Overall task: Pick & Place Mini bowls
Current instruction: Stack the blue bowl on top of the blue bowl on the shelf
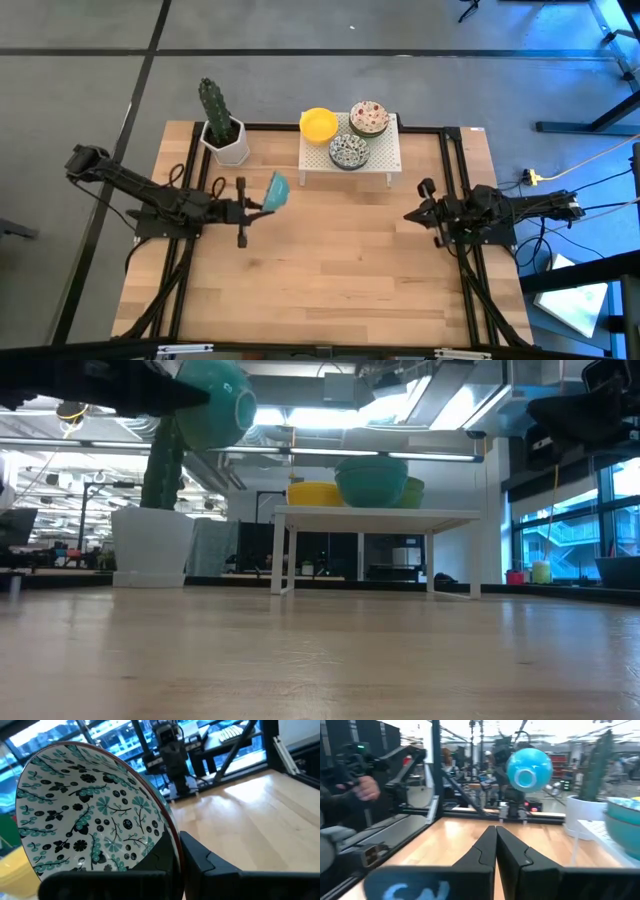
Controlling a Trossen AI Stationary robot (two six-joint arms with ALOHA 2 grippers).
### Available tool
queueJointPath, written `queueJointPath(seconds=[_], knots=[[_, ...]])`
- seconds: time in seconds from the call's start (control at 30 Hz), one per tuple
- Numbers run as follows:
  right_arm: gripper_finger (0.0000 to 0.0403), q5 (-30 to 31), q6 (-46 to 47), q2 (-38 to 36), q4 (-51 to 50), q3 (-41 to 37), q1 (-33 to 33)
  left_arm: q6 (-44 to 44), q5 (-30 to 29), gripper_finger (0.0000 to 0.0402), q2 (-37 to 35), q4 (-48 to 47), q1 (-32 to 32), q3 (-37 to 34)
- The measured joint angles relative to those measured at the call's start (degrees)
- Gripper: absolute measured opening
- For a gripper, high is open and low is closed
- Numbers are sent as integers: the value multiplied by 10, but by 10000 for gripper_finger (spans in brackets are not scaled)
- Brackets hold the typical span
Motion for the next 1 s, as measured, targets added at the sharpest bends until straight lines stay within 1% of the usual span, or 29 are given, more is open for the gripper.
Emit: queueJointPath(seconds=[0.1, 0.27, 0.4, 0.5, 0.73, 0.8, 0.87, 1.0], knots=[[12, 25, -12, 0, 0, 0, 0, 17, 3, 7, 4, 21, 3, 0], [12, 25, -13, 0, -2, 0, 0, 49, -4, 7, 12, 52, 8, 0], [12, 25, -3, 0, -3, 0, 0, 50, -4, 7, 13, 62, 18, 0], [12, 25, 1, 0, -5, 0, 0, 50, -15, 7, 13, 78, 29, 0], [12, 27, 5, 0, -4, 0, 0, 30, -20, 7, 17, 132, 74, 1], [12, 40, 5, 0, -3, 0, 0, 27, -22, 7, 22, 127, 86, 17], [12, 57, 5, 0, -2, 0, 0, 30, -26, 7, 31, 103, 95, 44], [12, 70, 5, 0, -2, 0, 0, 30, -40, 7, 65, 7, 113, 123]])
